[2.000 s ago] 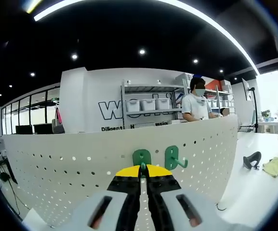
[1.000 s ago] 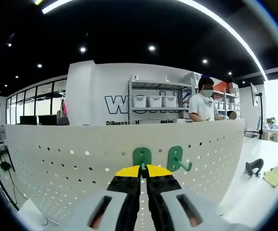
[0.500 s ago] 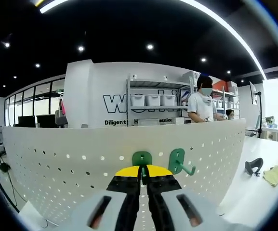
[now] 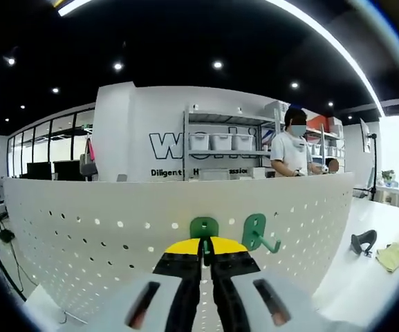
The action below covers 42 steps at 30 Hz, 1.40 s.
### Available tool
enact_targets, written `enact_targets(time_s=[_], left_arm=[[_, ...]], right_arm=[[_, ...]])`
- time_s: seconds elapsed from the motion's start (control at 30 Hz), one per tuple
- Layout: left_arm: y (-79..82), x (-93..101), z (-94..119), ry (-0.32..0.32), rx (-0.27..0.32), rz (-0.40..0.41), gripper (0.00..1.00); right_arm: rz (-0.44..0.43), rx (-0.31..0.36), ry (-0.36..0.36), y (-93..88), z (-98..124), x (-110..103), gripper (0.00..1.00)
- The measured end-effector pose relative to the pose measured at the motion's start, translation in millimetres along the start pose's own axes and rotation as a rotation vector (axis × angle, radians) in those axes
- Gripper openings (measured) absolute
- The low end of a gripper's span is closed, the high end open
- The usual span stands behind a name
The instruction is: Insert the hook assembly into the mounting plate slot until the hook locks in place.
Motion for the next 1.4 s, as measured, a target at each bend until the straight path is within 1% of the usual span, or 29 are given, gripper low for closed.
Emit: enact_targets(time_s=[0.07, 0.1, 0.2, 0.33, 0.43, 0.5, 0.53, 0.57, 0.6, 0.67, 0.83, 0.93, 0.97, 1.0, 1.13, 1.27, 1.37, 1.4], left_arm=[[-0.3, 0.3, 1.2, 0.009, -0.01, 0.016, 0.04], [-1.0, 0.3, 1.5, 0.014, -0.016, 0.041, 0.04], [-1.0, 2.5, 3.2, 0.038, -0.048, 0.059, 0.03], [-0.9, 2.5, 2.3, 0.067, -0.055, 0.061, 0.03], [-1.9, 1.1, 1.7, 0.064, -0.06, 0.106, 0.03], [-1.9, 3.1, 2.1, 0.072, -0.062, 0.071, 0.04], [-1.7, 2.1, 1.0, 0.073, -0.064, 0.086, 0.04], [-2.2, 2.5, 0.7, 0.07, -0.068, 0.125, 0.04], [-1.8, 2.0, 0.2, 0.068, -0.067, 0.116, 0.04], [-1.6, 2.0, 0.3, 0.062, -0.075, 0.128, 0.04], [-1.5, 2.1, -0.7, 0.063, -0.07, 0.125, 0.05], [0.5, 5.6, -1.5, 0.042, -0.065, 0.133, 0.11], [1.3, 6.1, -1.1, 0.043, -0.06, 0.125, 0.1], [1.9, 3.9, -0.8, 0.061, -0.057, 0.108, 0.08], [2.2, 3.2, -2.1, 0.049, -0.058, 0.103, 0.07], [1.8, 6.3, -1.0, 0.037, -0.056, 0.089, 0.11], [-2.4, 8.2, -0.8, 0.034, -0.069, 0.057, 0.13], [-3.5, 8.0, -0.7, 0.033, -0.073, 0.057, 0.12]], right_arm=[[-0.003, 0.002, 0.0, 0.2, 0.1, 0.4, 0.54], [-0.004, 0.002, -0.001, 0.2, 0.0, 0.6, 0.54], [-0.001, 0.001, 0.003, -0.2, -0.6, -0.2, 0.54], [-0.003, 0.004, 0.007, 0.5, -1.7, -1.7, 0.54], [-0.003, 0.01, 0.008, 1.6, -0.5, -2.1, 0.54], [-0.007, 0.008, 0.007, 0.7, 0.0, -1.3, 0.54], [-0.01, 0.007, 0.006, 0.1, 0.2, -0.8, 0.53], [-0.008, 0.007, 0.005, 0.0, 0.6, -0.5, 0.53], [-0.008, 0.01, 0.003, 0.4, 1.0, -0.2, 0.53], [-0.013, 0.013, 0.004, 1.1, 1.1, 0.1, 0.53], [-0.012, 0.016, 0.005, 2.4, -0.5, -0.3, 0.53], [-0.005, 0.013, 0.008, 2.4, -1.8, -2.0, 0.53], [-0.007, 0.013, 0.008, 2.3, -1.8, -2.1, 0.53], [-0.01, 0.014, 0.008, 2.3, -1.7, -2.2, 0.53], [-0.01, 0.014, 0.006, 1.3, -0.7, -1.5, 0.53], [-0.012, 0.013, 0.005, 0.4, 0.2, -0.8, 0.53], [-0.008, 0.017, 0.008, 2.2, -0.1, -2.0, 0.53], [-0.006, 0.016, 0.008, 2.3, -0.2, -2.1, 0.53]])
Point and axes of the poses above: the point that each gripper's makers call its tool centre point, and the gripper's own axes: z roughly backward along the fingers, x roughly to its right, y roughly out of its top, the point moved 1 cm from there along z, roughly backward along the fingers, and after that the axes turned 8 degrees about -x, right-handed, at the moved point
